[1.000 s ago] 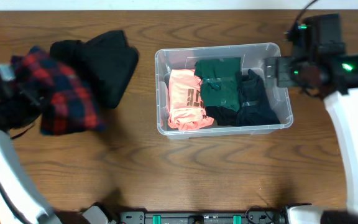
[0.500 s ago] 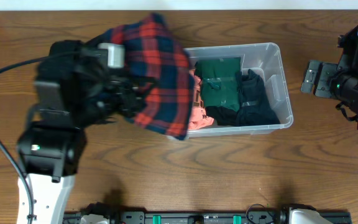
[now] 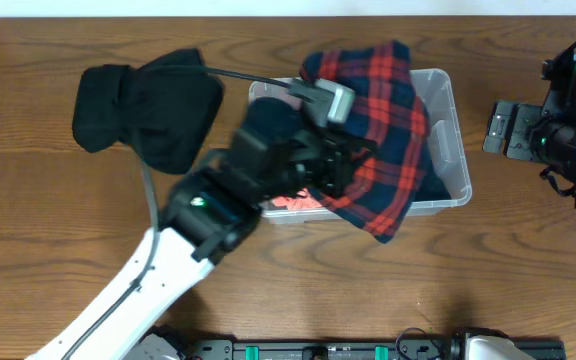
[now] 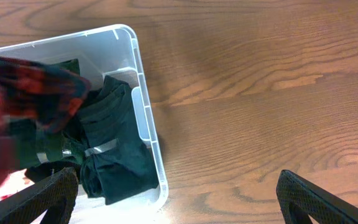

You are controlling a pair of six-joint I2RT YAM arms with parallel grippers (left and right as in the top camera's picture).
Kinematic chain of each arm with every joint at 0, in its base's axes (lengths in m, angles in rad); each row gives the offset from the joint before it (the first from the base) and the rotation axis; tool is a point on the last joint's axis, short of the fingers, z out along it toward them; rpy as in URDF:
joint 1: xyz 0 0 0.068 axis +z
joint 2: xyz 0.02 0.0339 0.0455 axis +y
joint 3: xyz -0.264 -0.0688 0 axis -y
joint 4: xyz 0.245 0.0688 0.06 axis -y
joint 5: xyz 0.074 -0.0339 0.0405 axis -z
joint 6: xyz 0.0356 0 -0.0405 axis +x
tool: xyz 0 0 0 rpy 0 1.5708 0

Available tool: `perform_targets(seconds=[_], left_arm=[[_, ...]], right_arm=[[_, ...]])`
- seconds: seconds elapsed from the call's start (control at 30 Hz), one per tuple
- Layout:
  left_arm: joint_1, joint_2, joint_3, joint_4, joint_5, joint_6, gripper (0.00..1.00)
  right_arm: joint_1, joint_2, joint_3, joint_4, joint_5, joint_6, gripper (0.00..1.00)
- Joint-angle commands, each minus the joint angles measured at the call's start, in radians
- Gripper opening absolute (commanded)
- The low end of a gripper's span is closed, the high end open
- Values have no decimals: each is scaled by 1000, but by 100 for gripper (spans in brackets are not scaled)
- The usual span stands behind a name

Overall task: Pack container
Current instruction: 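Carry the plaid shirt into the bin with the left gripper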

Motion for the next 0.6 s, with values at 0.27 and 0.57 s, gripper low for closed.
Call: perform_targets(seconds=[0.27,0.57], left_arm=[[-113,117,10,187,-123,-28,6],[-120,237,10,198,-160,-69,7]], right_arm=[[-5,27,-1,-13,11,12,99],[-5,42,-6,-18,11,12,99]])
